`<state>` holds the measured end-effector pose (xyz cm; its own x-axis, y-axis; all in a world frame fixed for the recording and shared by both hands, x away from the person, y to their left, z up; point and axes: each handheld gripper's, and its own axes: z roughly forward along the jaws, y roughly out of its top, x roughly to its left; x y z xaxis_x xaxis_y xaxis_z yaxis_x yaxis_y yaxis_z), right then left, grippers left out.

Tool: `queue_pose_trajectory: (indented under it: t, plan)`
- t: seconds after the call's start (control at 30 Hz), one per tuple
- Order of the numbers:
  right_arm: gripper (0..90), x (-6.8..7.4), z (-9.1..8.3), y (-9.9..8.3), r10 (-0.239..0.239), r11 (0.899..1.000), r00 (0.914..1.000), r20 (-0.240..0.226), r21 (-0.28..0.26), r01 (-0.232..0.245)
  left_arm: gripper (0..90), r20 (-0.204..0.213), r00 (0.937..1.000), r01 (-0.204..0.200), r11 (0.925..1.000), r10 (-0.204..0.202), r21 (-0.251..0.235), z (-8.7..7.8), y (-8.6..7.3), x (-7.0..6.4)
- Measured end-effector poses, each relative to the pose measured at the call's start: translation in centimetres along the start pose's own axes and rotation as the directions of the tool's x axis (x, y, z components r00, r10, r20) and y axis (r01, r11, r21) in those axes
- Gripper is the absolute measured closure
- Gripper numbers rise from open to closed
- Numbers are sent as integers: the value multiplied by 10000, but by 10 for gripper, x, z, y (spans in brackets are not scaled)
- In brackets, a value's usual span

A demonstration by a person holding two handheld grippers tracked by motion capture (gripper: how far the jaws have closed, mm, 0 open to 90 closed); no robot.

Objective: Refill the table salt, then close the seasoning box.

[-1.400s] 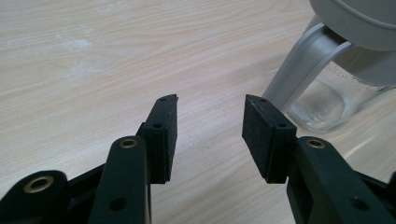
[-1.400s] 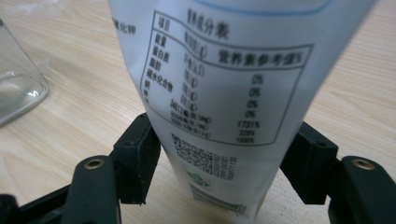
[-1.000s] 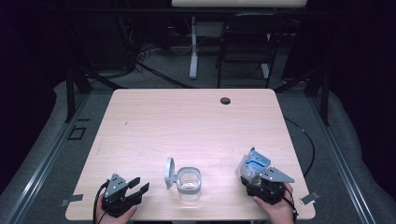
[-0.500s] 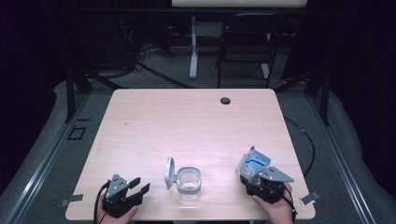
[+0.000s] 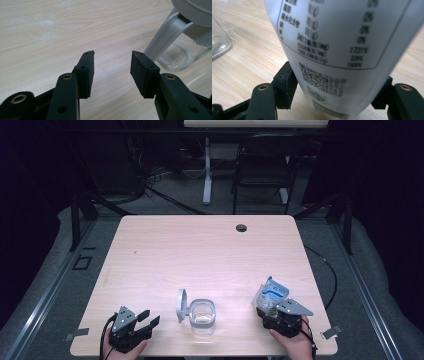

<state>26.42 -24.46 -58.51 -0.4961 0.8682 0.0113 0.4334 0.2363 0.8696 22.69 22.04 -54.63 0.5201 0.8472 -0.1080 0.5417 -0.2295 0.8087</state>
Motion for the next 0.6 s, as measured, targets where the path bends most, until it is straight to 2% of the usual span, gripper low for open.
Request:
queue_pose_trajectory:
  t: [0.33, 0.37, 0.4, 0.6]
  plan:
    - [387, 3, -3, 4, -79, 9994, 9999, 112, 347, 75, 546, -27, 10000, -28, 10000, 28, -55, -3, 0, -1]
    - [389, 1, -5, 6, -314, 9971, 9993, 188, 702, 300, 546, -27, 10000, -41, 10000, 40, -58, -3, 0, -1]
    - [390, 4, -3, 4, 103, 9994, 9999, 117, 327, -106, 546, -31, 10000, -48, 10000, 48, -20, -3, 1, -1]
    - [394, 4, -3, 5, 172, 9991, 9998, 136, 375, -177, 546, -22, 10000, -60, 10000, 60, -52, -2, 0, 0]
